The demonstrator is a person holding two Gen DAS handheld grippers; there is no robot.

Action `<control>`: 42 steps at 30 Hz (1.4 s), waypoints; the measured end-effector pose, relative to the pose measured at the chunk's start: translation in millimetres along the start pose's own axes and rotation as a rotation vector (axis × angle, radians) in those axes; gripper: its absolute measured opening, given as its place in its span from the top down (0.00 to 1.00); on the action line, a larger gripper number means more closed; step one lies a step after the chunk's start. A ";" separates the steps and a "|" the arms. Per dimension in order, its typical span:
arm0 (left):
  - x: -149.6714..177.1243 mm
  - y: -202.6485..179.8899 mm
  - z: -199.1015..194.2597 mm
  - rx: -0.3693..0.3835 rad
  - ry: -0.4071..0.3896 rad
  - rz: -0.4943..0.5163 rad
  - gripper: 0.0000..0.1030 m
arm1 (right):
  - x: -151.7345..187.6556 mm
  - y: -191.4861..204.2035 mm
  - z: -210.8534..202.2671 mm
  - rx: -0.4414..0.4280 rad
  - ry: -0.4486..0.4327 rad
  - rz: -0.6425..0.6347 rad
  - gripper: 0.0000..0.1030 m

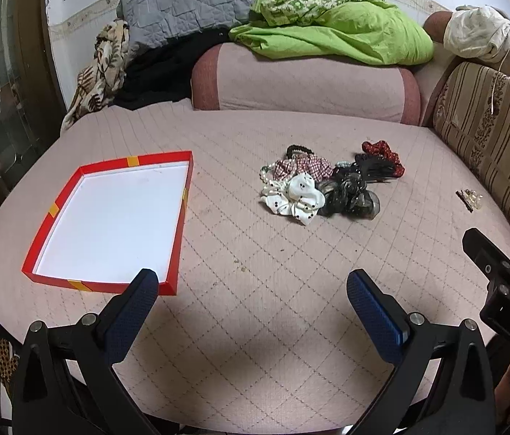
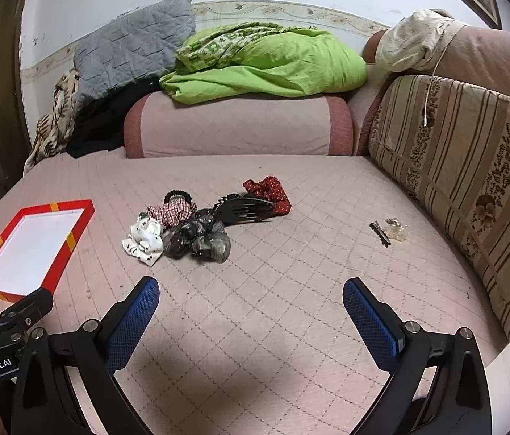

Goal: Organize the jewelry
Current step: 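Move both tools toward the pile of scrunchies beside the red tray, then grasp the white polka-dot scrunchie with left tool while right tool grasps black sheer scrunchie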

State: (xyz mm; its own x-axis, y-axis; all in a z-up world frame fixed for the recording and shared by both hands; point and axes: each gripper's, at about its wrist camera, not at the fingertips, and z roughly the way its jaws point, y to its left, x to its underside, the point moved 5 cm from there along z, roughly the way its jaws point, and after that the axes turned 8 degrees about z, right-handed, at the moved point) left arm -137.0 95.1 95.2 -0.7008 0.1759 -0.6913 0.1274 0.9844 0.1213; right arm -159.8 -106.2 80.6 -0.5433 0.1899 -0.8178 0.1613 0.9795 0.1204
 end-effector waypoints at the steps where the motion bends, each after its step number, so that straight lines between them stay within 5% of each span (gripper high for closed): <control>1: 0.5 0.9 2.4 0.001 0.005 -0.002 0.00 | 1.1 0.4 1.8 0.000 0.005 -0.001 0.00; 21: -18.0 34.1 41.0 0.010 0.035 -0.034 0.00 | 7.9 7.2 61.2 -0.038 0.138 -0.011 0.01; 29: -53.9 9.0 80.9 0.155 0.060 0.004 0.01 | -9.7 21.7 108.7 -0.168 0.200 -0.018 0.20; 32: -67.8 -2.8 103.8 0.189 0.065 0.038 0.06 | -13.9 27.1 130.2 -0.217 0.236 -0.012 0.22; 37: -77.9 -14.7 155.7 0.244 0.149 0.058 0.33 | -15.9 30.9 162.9 -0.256 0.279 -0.017 0.22; 42: -78.3 -22.7 193.1 0.294 0.191 0.043 0.37 | -12.7 35.3 189.8 -0.265 0.315 -0.036 0.27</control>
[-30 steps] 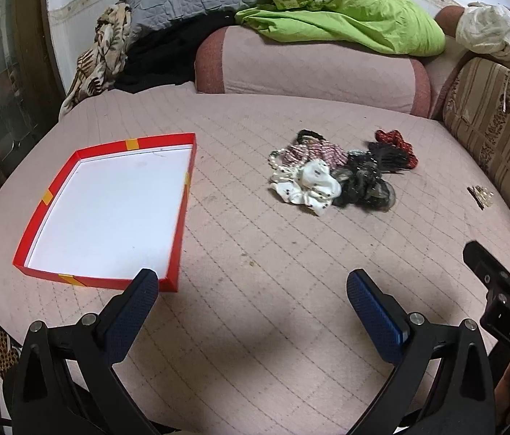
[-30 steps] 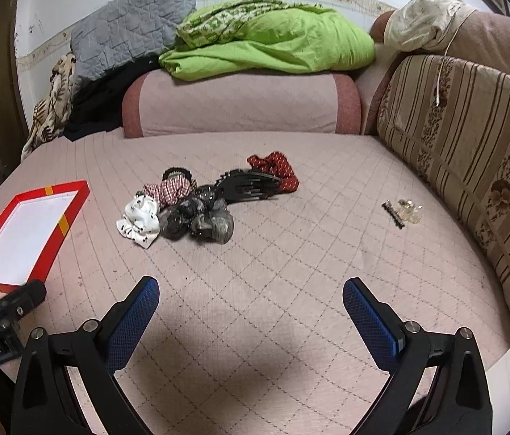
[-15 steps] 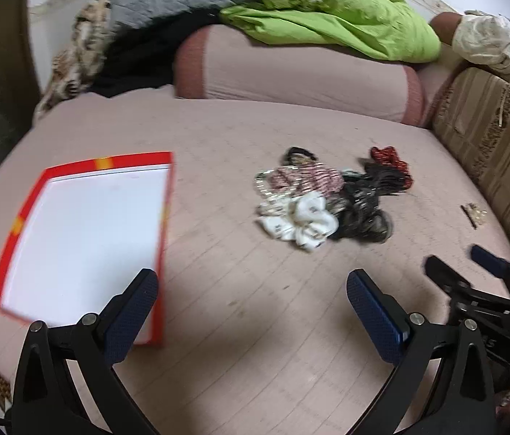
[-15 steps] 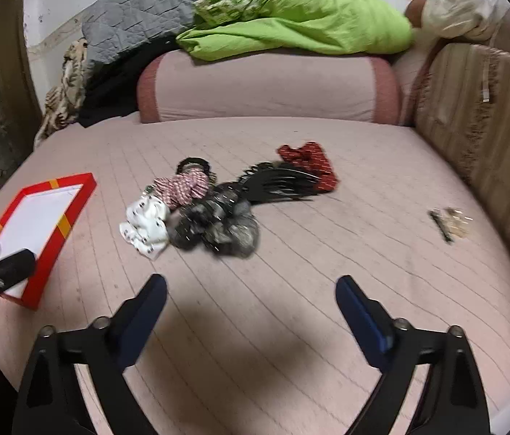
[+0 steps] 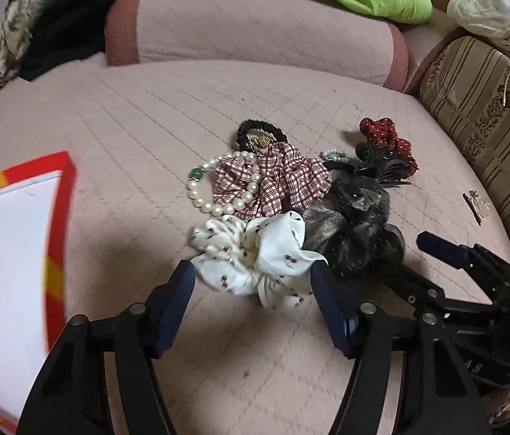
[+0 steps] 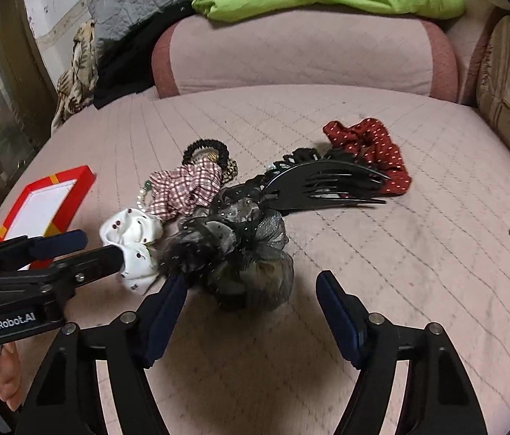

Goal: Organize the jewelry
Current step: 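Grasp the white polka-dot scrunchie with left tool while right tool grasps black sheer scrunchie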

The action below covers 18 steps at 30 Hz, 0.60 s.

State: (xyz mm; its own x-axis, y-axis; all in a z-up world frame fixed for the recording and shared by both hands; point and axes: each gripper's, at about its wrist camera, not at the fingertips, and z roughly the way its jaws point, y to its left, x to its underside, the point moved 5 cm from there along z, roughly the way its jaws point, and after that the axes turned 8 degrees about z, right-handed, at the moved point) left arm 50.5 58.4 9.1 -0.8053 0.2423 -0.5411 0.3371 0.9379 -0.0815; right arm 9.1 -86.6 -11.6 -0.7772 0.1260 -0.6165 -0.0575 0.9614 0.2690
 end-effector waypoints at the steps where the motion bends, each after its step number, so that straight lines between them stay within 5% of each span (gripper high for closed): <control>1: -0.8 0.0 3.9 0.005 0.005 -0.004 0.45 | -0.6 0.4 4.0 -0.001 0.004 -0.003 0.30; 2: -0.8 -0.4 9.1 0.011 0.016 -0.006 0.53 | -1.0 1.3 8.9 0.000 0.009 -0.006 0.36; 3: 0.2 -1.0 14.7 0.020 0.036 -0.010 0.74 | -1.0 1.9 12.6 0.002 0.014 -0.010 0.40; 4: 1.7 -1.3 18.3 0.025 0.050 -0.015 0.88 | -0.3 3.6 16.6 0.000 0.024 -0.013 0.55; 5: 2.4 -1.7 18.2 0.030 0.048 -0.016 0.88 | -0.1 4.0 19.6 -0.005 0.033 -0.012 0.68; 8: 3.8 -0.9 4.8 0.034 0.019 -0.017 0.92 | 2.1 5.4 19.6 -0.032 0.046 0.007 0.79; 18: 28.2 34.4 -83.8 0.027 -0.105 -0.108 0.92 | 10.4 20.9 -26.5 -0.106 0.031 0.052 0.87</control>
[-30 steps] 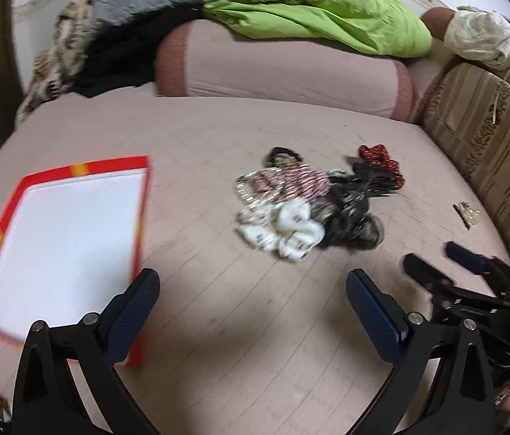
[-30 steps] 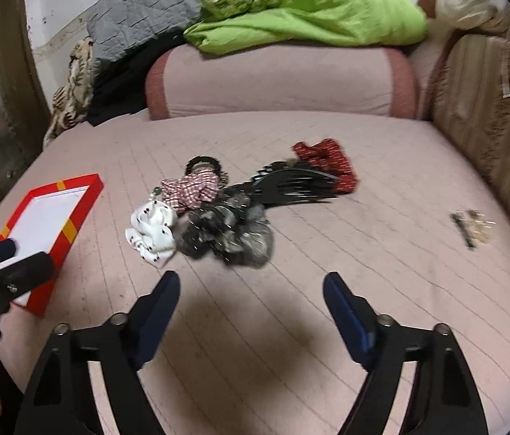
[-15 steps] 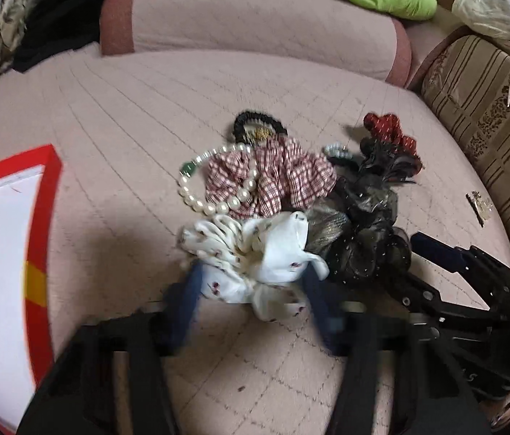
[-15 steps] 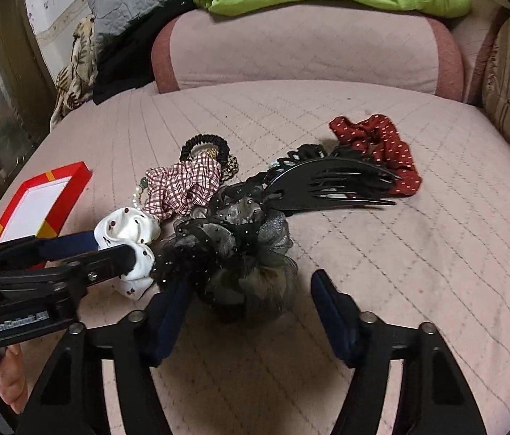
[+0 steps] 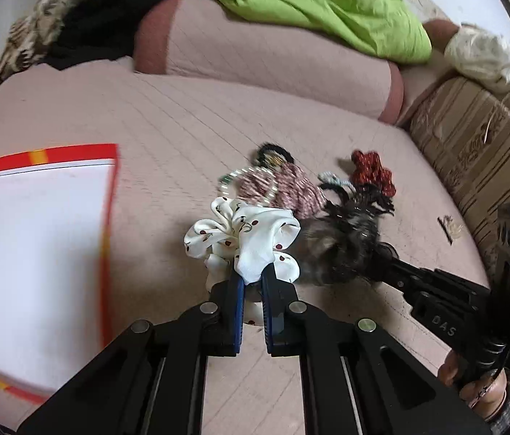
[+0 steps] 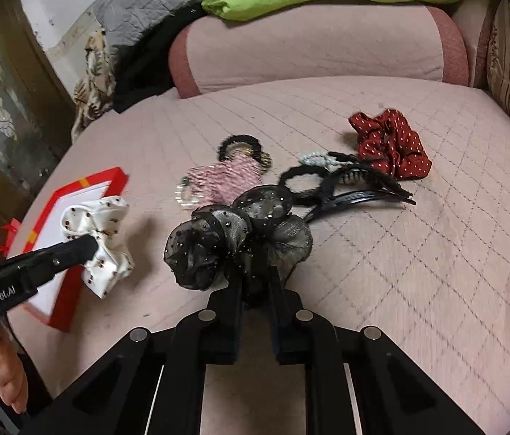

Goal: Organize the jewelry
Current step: 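Grasp the white polka-dot scrunchie with left tool while right tool grasps black sheer scrunchie, then place white scrunchie in the tray with left tool while right tool places black scrunchie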

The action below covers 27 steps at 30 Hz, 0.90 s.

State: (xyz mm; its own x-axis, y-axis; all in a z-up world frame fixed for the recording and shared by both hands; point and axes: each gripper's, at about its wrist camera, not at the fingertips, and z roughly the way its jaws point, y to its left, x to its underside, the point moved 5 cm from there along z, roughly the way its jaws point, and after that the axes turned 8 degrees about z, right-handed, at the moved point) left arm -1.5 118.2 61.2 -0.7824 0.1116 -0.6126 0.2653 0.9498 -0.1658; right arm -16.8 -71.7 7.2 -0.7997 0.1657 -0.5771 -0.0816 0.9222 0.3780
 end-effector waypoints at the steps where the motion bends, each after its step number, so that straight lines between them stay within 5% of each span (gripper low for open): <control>1: 0.4 7.0 -7.0 -0.008 -0.006 -0.014 0.92 | 0.6 4.8 -4.6 -0.004 -0.004 -0.006 0.88; 12: 11.6 98.4 -51.5 -0.163 -0.061 -0.144 0.92 | -0.5 85.4 -34.8 -0.074 -0.026 -0.130 0.88; 27: -11.9 246.2 -33.3 -0.326 -0.038 -0.333 0.92 | -17.3 223.5 48.7 -0.130 0.059 -0.278 0.87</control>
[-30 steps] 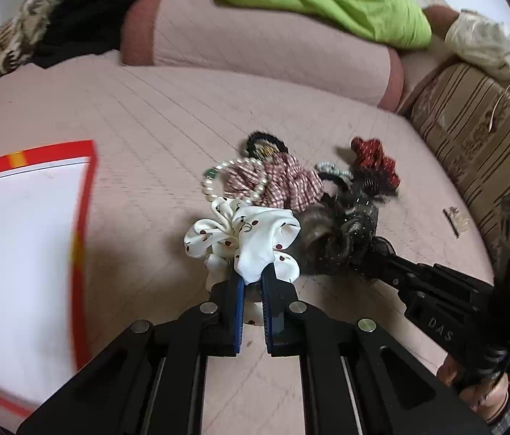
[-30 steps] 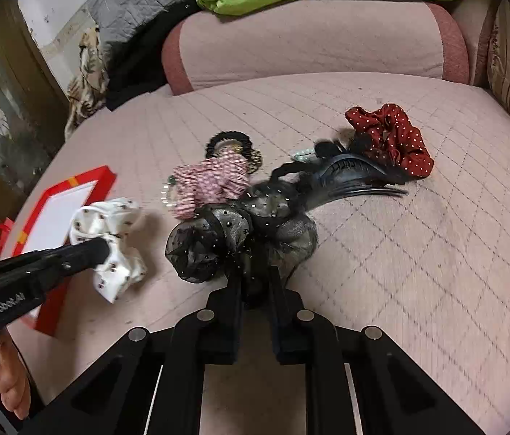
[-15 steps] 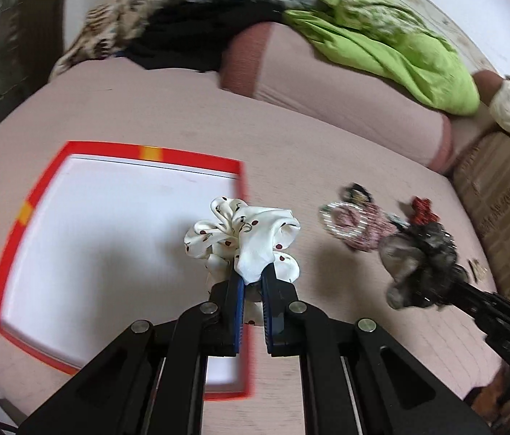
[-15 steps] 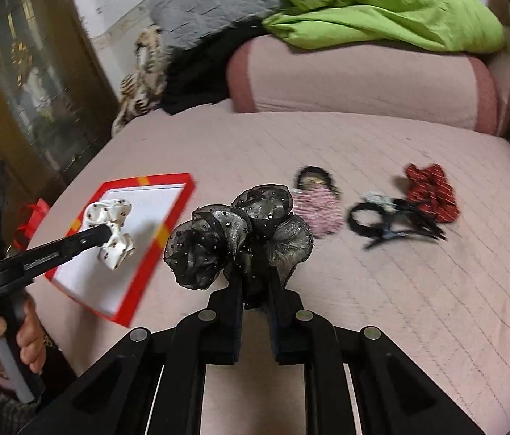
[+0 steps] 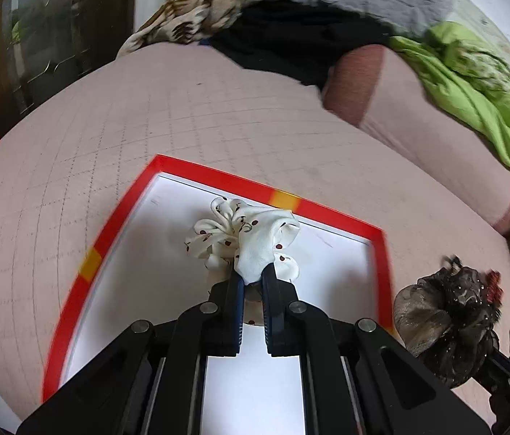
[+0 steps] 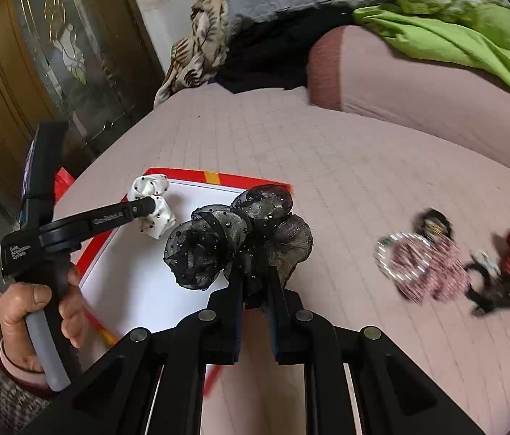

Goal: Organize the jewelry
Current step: 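Place white scrunchie in the tray with left tool while right tool places black scrunchie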

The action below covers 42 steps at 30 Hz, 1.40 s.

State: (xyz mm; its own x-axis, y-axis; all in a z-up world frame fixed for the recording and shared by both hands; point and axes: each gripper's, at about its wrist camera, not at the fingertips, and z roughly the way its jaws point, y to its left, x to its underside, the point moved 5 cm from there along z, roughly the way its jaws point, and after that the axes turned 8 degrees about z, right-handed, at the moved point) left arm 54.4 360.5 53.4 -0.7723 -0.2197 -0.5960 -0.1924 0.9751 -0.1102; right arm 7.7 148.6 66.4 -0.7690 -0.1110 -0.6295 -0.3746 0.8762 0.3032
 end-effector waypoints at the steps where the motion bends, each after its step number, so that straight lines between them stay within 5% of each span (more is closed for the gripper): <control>1: -2.6 5.8 6.1 -0.006 0.007 -0.008 0.92 | -4.1 4.6 9.0 0.006 0.006 -0.007 0.87; 8: -15.4 38.9 36.9 -0.098 0.017 -0.015 0.92 | -21.6 23.8 74.1 0.058 0.061 -0.034 0.87; 12: -23.1 45.6 46.1 -0.090 0.016 -0.024 0.91 | -27.6 27.0 94.7 0.089 0.071 -0.043 0.87; 15: -23.8 48.9 48.3 -0.106 0.011 -0.029 0.83 | -30.5 27.8 104.1 0.120 0.071 -0.060 0.86; 18: -24.0 49.9 45.2 -0.104 0.000 -0.040 0.61 | -31.1 27.3 108.1 0.142 0.071 -0.062 0.76; 20: -24.7 49.0 38.8 -0.102 -0.022 -0.040 0.57 | -30.7 29.5 108.3 0.137 0.075 -0.048 0.56; 32: -6.0 30.5 -2.5 -0.081 -0.102 -0.019 0.51 | -4.9 19.2 40.3 0.113 0.021 -0.046 0.43; 42: 36.9 -45.5 -59.1 0.003 -0.147 0.104 0.50 | 61.6 -80.0 -52.3 0.183 -0.007 0.084 0.42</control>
State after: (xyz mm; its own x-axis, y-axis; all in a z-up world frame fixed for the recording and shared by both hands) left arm -1.1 306.3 83.4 -0.6912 -0.1107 -0.7142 -0.1135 0.9926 -0.0440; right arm -36.7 47.1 40.8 -0.7895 -0.0314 -0.6130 -0.2089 0.9528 0.2203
